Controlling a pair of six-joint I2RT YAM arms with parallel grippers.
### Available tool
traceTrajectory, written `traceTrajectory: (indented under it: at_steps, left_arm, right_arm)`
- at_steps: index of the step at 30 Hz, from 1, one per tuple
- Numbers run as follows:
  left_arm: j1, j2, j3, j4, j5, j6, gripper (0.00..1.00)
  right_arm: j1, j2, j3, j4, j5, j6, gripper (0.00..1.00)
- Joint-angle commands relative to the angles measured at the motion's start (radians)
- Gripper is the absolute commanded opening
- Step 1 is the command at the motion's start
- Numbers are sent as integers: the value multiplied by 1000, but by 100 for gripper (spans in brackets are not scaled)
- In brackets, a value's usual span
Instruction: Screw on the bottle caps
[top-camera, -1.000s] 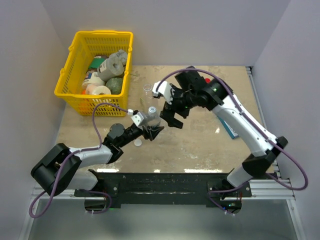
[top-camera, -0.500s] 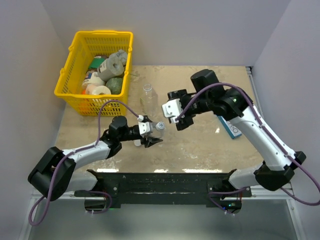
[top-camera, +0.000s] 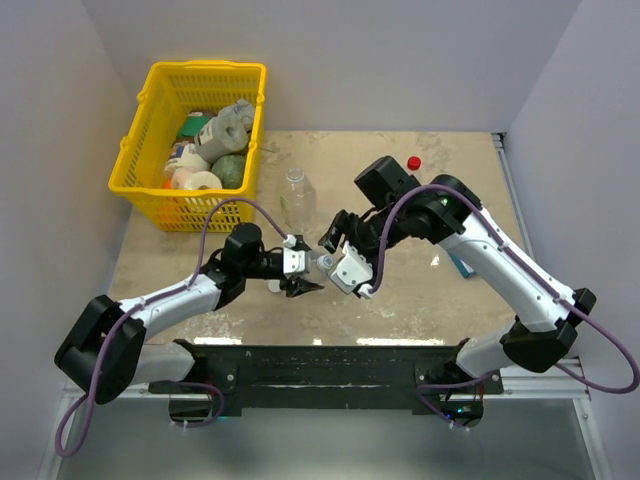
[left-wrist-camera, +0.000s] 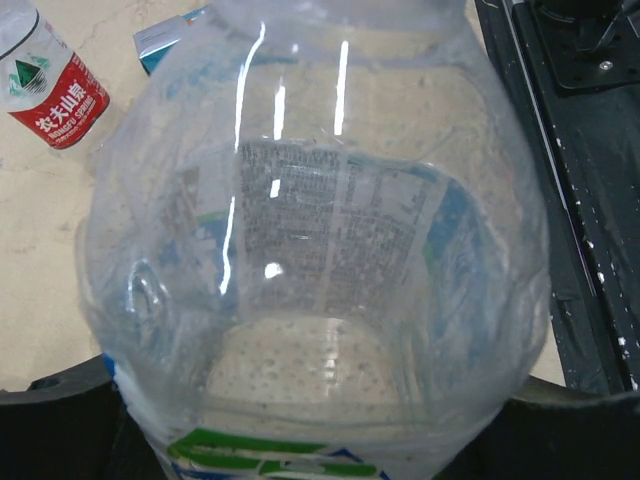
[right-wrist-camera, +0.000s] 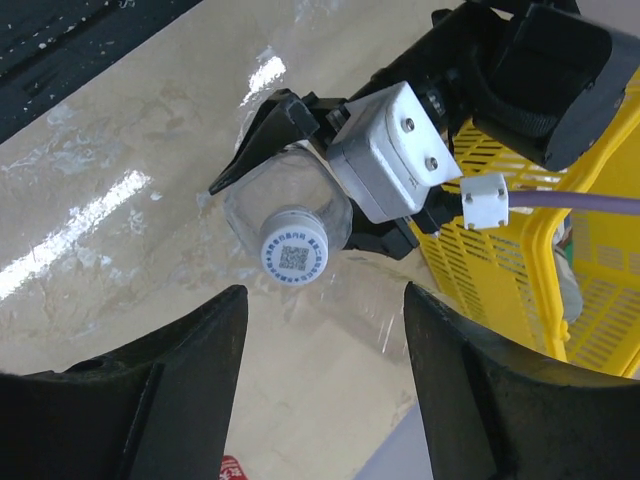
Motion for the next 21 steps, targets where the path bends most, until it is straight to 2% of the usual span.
traceTrajectory:
  at_steps: [1,5,21]
  left_arm:
    - [-5,-5,59,2,37,27,0]
    - [-5,9,77,-6,46,30,0]
    - [-5,26,102,-36,52,76,0]
  right_arm:
    - [26,-16,13,-88,-29,-95,63]
    - [40,-8,-14,-88,-19,-118,57]
    - [48,29,-25,-89,44,-123,47]
